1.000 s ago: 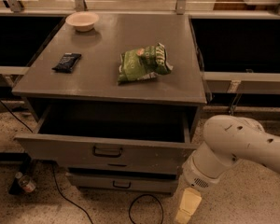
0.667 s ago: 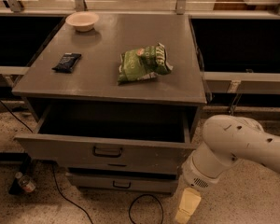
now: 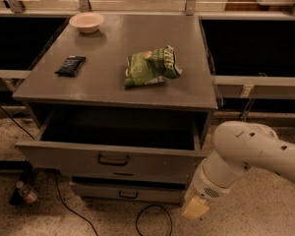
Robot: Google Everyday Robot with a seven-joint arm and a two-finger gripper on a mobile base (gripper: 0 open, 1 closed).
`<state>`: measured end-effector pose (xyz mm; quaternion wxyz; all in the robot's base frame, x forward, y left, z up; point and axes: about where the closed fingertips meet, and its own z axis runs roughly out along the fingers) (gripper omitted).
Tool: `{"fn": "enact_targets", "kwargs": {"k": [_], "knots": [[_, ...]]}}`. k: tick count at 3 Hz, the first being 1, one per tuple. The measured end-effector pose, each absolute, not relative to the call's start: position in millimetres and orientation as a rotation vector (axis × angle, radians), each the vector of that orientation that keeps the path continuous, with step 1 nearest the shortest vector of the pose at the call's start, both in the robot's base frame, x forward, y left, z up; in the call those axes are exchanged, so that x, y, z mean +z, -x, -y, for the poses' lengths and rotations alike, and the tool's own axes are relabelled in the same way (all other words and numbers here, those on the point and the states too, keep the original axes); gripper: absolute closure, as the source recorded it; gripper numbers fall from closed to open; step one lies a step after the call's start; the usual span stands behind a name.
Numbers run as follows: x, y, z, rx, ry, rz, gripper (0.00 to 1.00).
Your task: Close top drawer
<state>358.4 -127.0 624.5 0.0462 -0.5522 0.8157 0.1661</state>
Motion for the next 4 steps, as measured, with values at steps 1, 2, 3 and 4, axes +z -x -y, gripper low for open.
{"fn": "enact_targets", "kwargs": {"k": [1,2,3,4], "knots": [[624.5,-358.5,127.0,0.507,1.685,-2.49,0.8],[616.2,-367.6,130.6,0.486,1.605,-2.509,1.0],[608.2,-388.3,133.8,0.432,1.477,-2.536,1.0],[604.3,-405.2,135.8,0.372,1.386,-2.55,1.0]]}}
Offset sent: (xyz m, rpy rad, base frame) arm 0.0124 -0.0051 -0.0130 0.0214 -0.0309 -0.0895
